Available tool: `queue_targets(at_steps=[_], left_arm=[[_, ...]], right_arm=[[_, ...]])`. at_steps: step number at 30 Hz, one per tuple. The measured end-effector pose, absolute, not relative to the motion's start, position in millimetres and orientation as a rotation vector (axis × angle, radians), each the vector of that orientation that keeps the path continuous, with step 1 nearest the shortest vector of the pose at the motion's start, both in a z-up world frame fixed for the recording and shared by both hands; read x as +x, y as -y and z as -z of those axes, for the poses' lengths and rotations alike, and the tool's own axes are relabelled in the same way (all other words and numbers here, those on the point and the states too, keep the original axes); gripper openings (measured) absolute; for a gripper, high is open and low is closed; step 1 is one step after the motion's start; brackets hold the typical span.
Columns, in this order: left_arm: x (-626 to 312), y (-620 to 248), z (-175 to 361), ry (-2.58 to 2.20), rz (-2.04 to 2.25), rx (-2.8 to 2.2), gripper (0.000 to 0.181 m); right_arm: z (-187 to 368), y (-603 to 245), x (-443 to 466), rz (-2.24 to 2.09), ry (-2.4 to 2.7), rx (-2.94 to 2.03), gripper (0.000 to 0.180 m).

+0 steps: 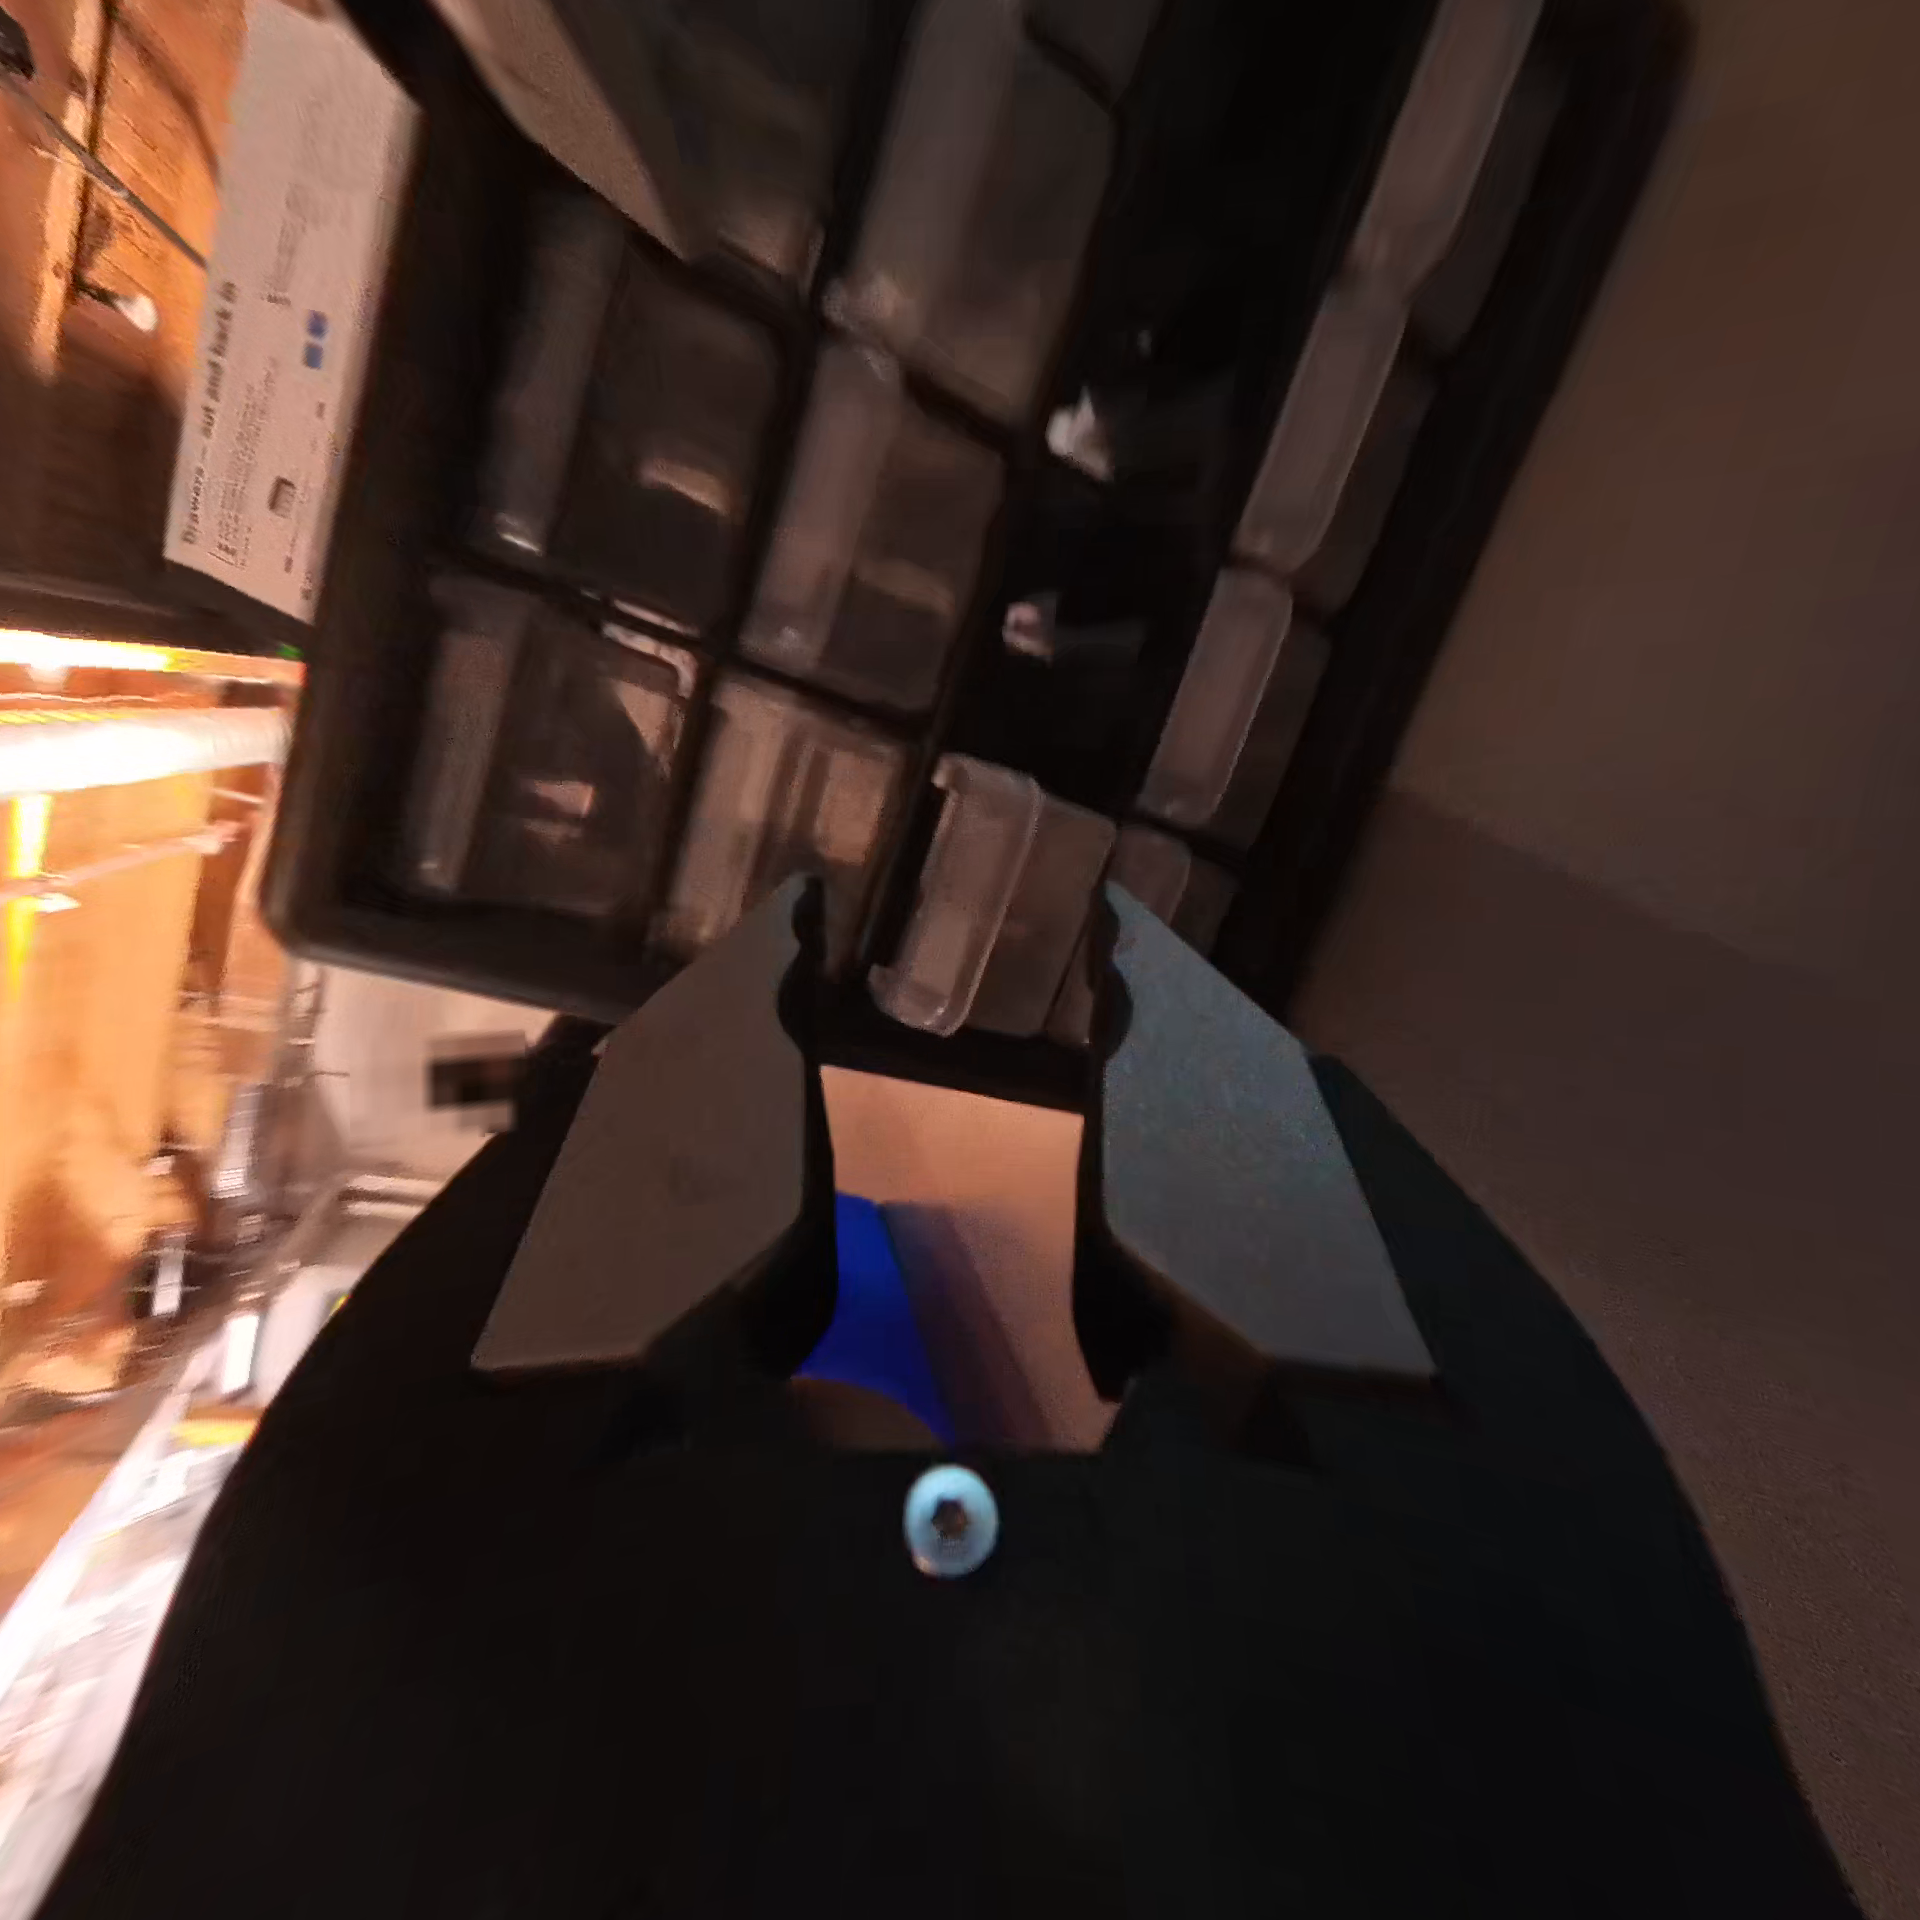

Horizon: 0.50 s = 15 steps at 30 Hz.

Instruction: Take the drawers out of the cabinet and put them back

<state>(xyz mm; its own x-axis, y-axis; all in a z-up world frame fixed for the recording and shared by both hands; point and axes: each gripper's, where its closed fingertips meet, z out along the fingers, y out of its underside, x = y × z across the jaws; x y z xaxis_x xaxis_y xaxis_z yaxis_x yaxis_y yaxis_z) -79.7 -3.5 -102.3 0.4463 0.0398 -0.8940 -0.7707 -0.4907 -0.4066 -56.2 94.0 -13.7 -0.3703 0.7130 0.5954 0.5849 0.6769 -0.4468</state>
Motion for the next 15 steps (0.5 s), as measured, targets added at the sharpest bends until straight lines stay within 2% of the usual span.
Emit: queue_targets(at_steps=[3, 5, 15], left_arm=[[-94, -5, 112, -0.688, -1.28, -1.774, 0.023], [-97, -6, 109, -0.691, -1.317, -1.739, 0.017], [-42, 39, 110, -0.823, -1.287, -1.696, 0.013]], right_arm=[[14, -94, -56, -0.192, 2.092, -1.006, 0.065], [14, -94, -56, -0.196, 2.091, -1.011, 0.065], [13, -94, -57, -0.24, 2.066, -1.012, 0.065]])
